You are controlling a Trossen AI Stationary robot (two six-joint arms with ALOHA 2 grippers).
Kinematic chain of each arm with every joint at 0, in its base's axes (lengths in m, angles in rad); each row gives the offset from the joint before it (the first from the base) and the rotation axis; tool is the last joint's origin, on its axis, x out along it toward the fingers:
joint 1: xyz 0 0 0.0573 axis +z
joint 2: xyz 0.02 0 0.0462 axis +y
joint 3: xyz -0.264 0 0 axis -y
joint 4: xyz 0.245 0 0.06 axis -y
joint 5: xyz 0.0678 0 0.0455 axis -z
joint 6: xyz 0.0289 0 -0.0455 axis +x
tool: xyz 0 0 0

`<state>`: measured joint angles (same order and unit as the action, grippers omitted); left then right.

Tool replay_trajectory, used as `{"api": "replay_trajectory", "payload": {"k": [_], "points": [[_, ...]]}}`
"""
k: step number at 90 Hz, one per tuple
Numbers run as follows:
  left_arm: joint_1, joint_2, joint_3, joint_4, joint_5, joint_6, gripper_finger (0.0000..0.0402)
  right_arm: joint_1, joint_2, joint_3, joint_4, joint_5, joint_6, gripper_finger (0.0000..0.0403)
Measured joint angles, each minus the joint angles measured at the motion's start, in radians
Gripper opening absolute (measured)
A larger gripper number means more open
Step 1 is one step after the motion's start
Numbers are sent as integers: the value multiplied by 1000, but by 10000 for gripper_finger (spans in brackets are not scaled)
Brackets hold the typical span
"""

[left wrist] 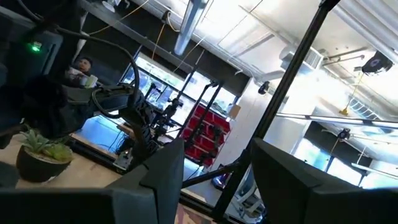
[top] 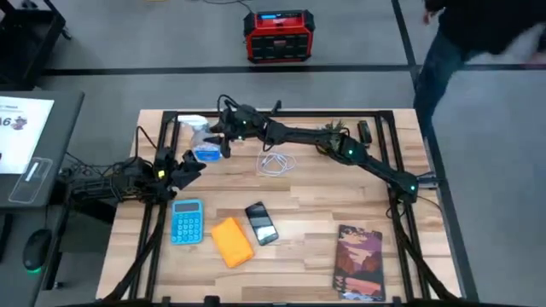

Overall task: Apply microfiber cloth
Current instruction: Move the spray bottle to the center of the table

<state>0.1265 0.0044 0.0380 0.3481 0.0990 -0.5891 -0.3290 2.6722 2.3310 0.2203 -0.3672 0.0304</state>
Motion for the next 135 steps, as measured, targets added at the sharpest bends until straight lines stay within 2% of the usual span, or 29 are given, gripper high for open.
{"api": "replay_trajectory", "payload": {"k": [16,35,49,64,82,97,113,128,135], "points": [[0,0,0,0,0,-13,162,-2,-39,0,-97,2,20,109],[0,0,0,0,0,-19,162,-1,-137,-2,-308,29,-67,109],[0,0,0,1,0,-20,162,15,-249,-2,-490,91,-170,108],[0,0,0,0,0,-21,162,43,-389,1,-673,89,-235,108],[0,0,0,-24,0,-21,162,108,-501,-2,-1043,91,-323,108],[0,0,0,-67,0,-20,162,190,-609,0,-1293,111,-312,108],[0,0,0,-69,0,-18,162,316,-709,-2,-1428,265,-252,108],[0,0,0,-70,0,-3,162,435,-825,-5,-1566,517,-121,108],[0,0,0,-70,0,0,162,495,-896,-71,-1581,634,-33,108]]}}
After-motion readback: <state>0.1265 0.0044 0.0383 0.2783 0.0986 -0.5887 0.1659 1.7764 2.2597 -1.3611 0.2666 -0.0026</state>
